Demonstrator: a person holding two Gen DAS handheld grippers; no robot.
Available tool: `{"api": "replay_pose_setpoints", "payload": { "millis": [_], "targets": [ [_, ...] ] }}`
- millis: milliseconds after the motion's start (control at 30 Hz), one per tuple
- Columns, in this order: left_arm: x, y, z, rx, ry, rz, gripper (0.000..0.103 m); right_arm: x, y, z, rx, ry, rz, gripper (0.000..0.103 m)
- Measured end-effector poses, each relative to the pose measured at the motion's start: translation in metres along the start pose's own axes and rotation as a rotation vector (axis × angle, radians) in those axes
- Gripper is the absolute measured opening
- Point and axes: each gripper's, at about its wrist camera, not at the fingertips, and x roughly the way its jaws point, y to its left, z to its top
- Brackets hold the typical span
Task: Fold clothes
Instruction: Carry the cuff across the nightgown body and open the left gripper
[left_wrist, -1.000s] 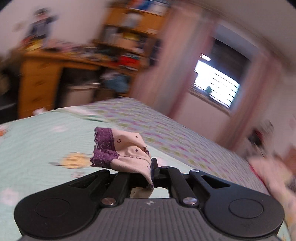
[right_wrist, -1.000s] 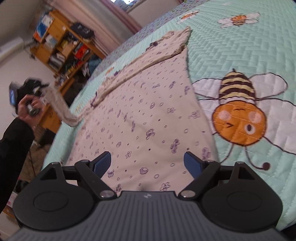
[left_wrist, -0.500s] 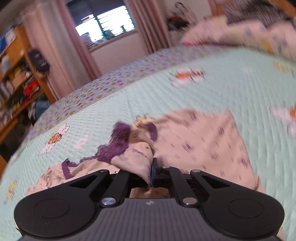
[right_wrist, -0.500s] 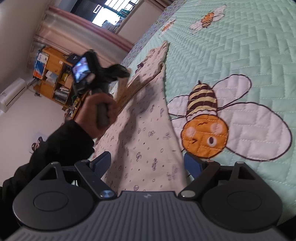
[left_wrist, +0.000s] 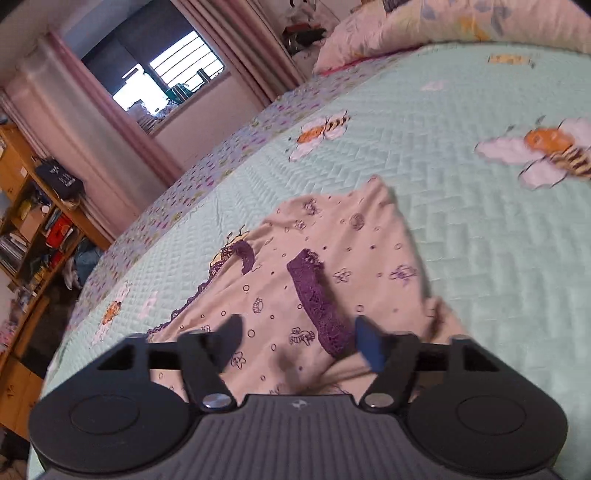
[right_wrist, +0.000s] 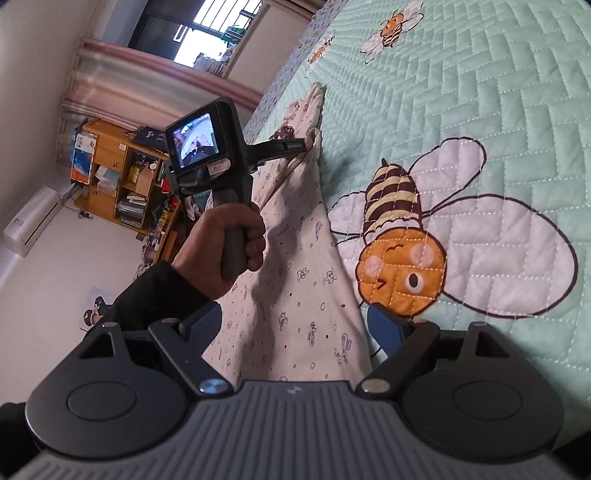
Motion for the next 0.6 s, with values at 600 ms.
{"api": "replay_pose_setpoints", "payload": {
  "millis": [600],
  "targets": [
    [0.025,0.305,-0.173,-0.841,0.149,0.057,0.082,0.059,0.078,0.078,-0.152,-0.047,0.179,0.087]
  ]
}}
